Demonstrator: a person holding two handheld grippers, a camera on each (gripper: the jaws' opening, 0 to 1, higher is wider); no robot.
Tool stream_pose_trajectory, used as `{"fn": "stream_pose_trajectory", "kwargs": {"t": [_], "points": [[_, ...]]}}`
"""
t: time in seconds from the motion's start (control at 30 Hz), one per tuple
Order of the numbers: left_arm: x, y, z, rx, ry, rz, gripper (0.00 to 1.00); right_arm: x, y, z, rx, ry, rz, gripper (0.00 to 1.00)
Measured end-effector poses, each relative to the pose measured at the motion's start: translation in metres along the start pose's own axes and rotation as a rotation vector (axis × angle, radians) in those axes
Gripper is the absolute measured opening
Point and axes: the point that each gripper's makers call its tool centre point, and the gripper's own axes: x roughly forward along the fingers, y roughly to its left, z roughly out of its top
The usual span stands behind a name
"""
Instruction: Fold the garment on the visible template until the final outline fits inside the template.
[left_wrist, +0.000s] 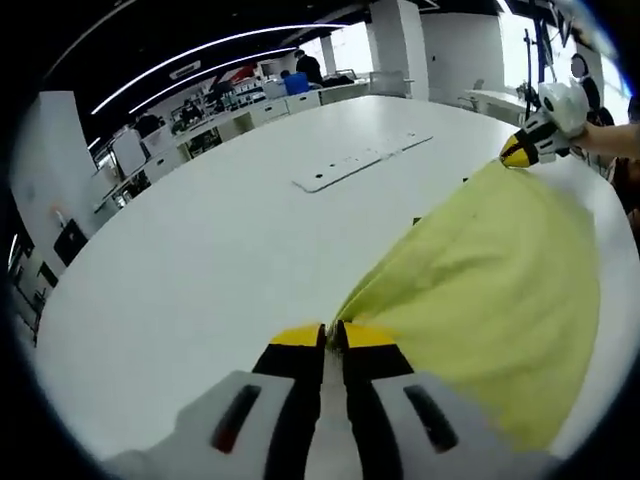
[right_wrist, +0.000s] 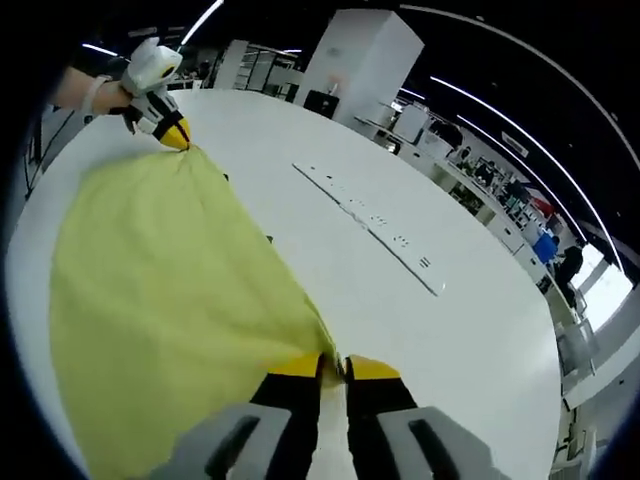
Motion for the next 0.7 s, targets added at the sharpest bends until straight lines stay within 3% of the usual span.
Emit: {"fn": "stream_pose_trajectory", "kwargs": {"t": [0.13, 0.2, 0.23, 0.3, 0.4, 0.5, 0.6, 0.7], "points": [[-0.009, -0.006, 0.001, -0.053, -0.024, -0.048, 0.24, -0.006, 0.0, 0.007, 0.073, -0.058, 0.013, 0.31], [-0.014, -0.006, 0.004, -0.031, -0.056, -0.046, 0.3, -0.012, 0.003, 0.017, 0.194, -0.138, 0.051, 0.42], [-0.017, -0.016, 0.003, -0.057, -0.053, -0.11, 0.31, -0.015, 0.006, 0.021, 0.252, -0.168, 0.088, 0.5], [-0.021, -0.025, 0.001, -0.047, -0.066, -0.17, 0.38, -0.018, 0.01, 0.021, 0.314, -0.172, 0.132, 0.6], [-0.027, -0.031, -0.004, -0.036, -0.069, -0.208, 0.51, -0.022, 0.008, 0.017, 0.307, -0.181, 0.144, 0.64], [-0.036, -0.037, 0.003, -0.091, -0.126, -0.262, 0.6, -0.025, 0.012, 0.013, 0.316, -0.171, 0.168, 0.74], [-0.044, -0.043, 0.005, -0.131, -0.144, -0.321, 0.73, -0.03, 0.013, 0.011, 0.315, -0.175, 0.184, 0.82], [-0.05, -0.042, 0.005, -0.133, -0.151, -0.326, 0.81, -0.035, 0.018, 0.011, 0.33, -0.182, 0.206, 0.91]]}}
